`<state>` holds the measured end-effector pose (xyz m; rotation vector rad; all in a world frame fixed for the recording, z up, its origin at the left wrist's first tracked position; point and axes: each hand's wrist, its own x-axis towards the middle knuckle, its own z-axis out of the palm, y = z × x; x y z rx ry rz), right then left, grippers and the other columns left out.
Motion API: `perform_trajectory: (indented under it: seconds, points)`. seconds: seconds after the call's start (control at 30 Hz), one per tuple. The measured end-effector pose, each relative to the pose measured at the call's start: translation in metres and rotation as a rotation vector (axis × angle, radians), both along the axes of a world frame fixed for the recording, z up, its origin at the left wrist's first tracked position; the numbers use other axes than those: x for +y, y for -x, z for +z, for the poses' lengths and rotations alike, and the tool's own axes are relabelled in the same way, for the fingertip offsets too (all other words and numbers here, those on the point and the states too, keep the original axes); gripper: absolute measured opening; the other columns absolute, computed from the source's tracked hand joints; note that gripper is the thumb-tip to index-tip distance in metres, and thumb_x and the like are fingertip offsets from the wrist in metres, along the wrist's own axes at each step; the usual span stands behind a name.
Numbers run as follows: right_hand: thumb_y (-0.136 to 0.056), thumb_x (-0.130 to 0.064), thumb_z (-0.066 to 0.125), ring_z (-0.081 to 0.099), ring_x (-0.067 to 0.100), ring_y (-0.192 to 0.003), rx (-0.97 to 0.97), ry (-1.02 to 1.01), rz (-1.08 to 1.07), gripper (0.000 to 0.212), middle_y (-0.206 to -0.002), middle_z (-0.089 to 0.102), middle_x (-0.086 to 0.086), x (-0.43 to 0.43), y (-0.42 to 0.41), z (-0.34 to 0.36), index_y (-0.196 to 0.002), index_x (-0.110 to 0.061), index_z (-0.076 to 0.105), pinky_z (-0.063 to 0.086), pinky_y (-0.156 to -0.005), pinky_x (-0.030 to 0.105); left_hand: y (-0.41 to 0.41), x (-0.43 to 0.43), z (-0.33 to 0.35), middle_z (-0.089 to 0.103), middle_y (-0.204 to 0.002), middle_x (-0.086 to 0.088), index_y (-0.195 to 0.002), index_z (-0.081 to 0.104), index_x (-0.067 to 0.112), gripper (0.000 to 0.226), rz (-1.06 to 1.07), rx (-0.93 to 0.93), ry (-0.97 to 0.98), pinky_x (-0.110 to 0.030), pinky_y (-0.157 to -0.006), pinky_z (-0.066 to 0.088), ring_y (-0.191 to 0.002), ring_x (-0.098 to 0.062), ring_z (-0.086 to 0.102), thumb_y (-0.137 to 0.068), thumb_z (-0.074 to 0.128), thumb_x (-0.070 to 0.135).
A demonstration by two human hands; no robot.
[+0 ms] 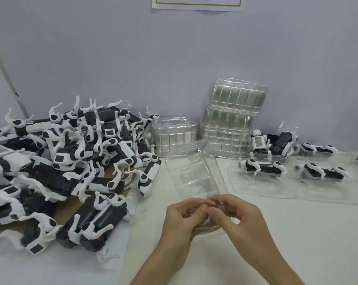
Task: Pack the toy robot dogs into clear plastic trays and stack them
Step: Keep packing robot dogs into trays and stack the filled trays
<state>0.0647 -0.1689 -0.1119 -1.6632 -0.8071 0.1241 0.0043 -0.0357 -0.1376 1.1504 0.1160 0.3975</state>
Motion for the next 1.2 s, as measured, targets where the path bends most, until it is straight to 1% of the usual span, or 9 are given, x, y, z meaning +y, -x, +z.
perform_trajectory:
  seconds: [0.17, 0.27, 0.33, 0.43, 0.63, 0.77, 0.97, 1.07, 1.2]
  points:
    - [-0.082, -0.02, 0.078, 0.072, 0.006, -0.083, -0.025, -0.019, -0.047, 0.008, -0.085, 0.076, -0.011, 0.002, -0.003, 0.003, -0.088, -0.025, 0.074, 0.048, -0.074, 0.01, 0.002, 0.009, 0.005, 0.07, -0.067, -0.017, -0.052, 0.064, 0.016, 0.028, 0.09, 0.089, -0.003, -0.033, -0.061, 0.058, -0.065, -0.029, 0.072, -0.055, 0.087, 0.031]
    - [-0.082, -0.018, 0.078, 0.073, 0.011, -0.074, -0.063, -0.094, -0.089, 0.009, -0.083, 0.076, -0.005, -0.001, -0.005, 0.008, -0.084, -0.024, 0.073, 0.05, -0.072, 0.013, 0.001, 0.013, 0.008, 0.072, -0.074, -0.017, -0.062, 0.072, 0.017, 0.024, 0.028, 0.051, 0.039, -0.032, -0.06, 0.058, -0.067, -0.026, 0.073, -0.07, 0.089, 0.033]
    - [-0.082, -0.023, 0.074, 0.073, 0.015, -0.07, -0.058, -0.171, -0.126, 0.005, -0.081, 0.076, -0.001, -0.005, -0.01, 0.012, -0.085, -0.022, 0.07, 0.051, -0.071, 0.015, 0.001, 0.016, 0.01, 0.073, -0.077, -0.017, -0.07, 0.076, 0.018, 0.03, 0.062, 0.038, 0.083, -0.029, -0.058, 0.057, -0.068, -0.026, 0.073, -0.079, 0.075, 0.046]
    - [-0.09, -0.014, 0.067, 0.072, 0.013, -0.074, -0.026, -0.243, -0.197, 0.007, -0.08, 0.076, 0.0, -0.011, -0.02, 0.014, -0.095, -0.017, 0.064, 0.048, -0.069, 0.01, -0.001, 0.025, 0.006, 0.07, -0.071, -0.013, -0.069, 0.069, 0.015, 0.041, 0.181, 0.107, 0.152, -0.025, -0.049, 0.052, -0.06, -0.023, 0.07, -0.078, 0.059, 0.053]
    - [-0.086, -0.025, 0.064, 0.067, 0.012, -0.087, -0.139, -0.272, -0.342, 0.021, -0.094, 0.072, -0.007, -0.019, -0.034, 0.022, -0.105, -0.03, 0.059, 0.05, -0.085, 0.016, -0.005, 0.033, -0.006, 0.057, -0.059, -0.003, -0.072, 0.056, 0.016, 0.037, 0.252, 0.187, 0.364, -0.022, -0.044, 0.044, -0.049, -0.016, 0.058, -0.089, 0.057, 0.048]
    - [-0.088, -0.027, 0.068, 0.063, 0.008, -0.09, -0.426, -0.121, -0.39, 0.02, -0.091, 0.067, -0.013, -0.001, -0.048, 0.048, -0.105, -0.036, 0.063, 0.048, -0.086, 0.022, -0.008, 0.035, -0.011, 0.053, -0.056, -0.002, -0.072, 0.055, 0.016, 0.038, 0.249, 0.205, 0.454, -0.022, -0.04, 0.04, -0.043, -0.015, 0.052, -0.099, 0.051, 0.042]
    - [-0.086, -0.009, 0.074, 0.064, 0.026, -0.099, -0.893, 0.113, -0.293, 0.03, -0.099, 0.07, 0.001, 0.096, -0.117, 0.103, -0.116, -0.011, 0.071, 0.042, -0.101, 0.05, -0.011, 0.039, -0.016, 0.048, -0.052, -0.002, -0.06, 0.058, 0.017, 0.046, 0.302, 0.229, 0.496, -0.023, -0.038, 0.034, -0.04, -0.015, 0.044, -0.099, 0.053, 0.041]
    - [-0.091, -0.009, 0.069, 0.063, 0.029, -0.103, -0.944, 0.26, -0.196, 0.034, -0.105, 0.071, 0.007, 0.154, -0.154, 0.112, -0.125, -0.009, 0.068, 0.039, -0.106, 0.047, -0.01, 0.041, -0.015, 0.046, -0.052, -0.005, -0.055, 0.058, 0.018, 0.05, 0.279, 0.25, 0.496, -0.024, -0.038, 0.034, -0.04, -0.017, 0.043, -0.098, 0.053, 0.043]
    - [-0.1, -0.022, 0.056, 0.044, 0.029, -0.135, -0.807, 0.653, -0.209, 0.049, -0.146, 0.051, 0.011, 0.2, -0.191, 0.11, -0.147, -0.012, 0.045, 0.022, -0.117, 0.042, -0.008, 0.043, -0.012, 0.045, -0.051, -0.006, -0.055, 0.058, 0.017, 0.05, 0.279, 0.253, 0.522, -0.02, -0.037, 0.032, -0.038, -0.018, 0.041, -0.098, 0.053, 0.042]
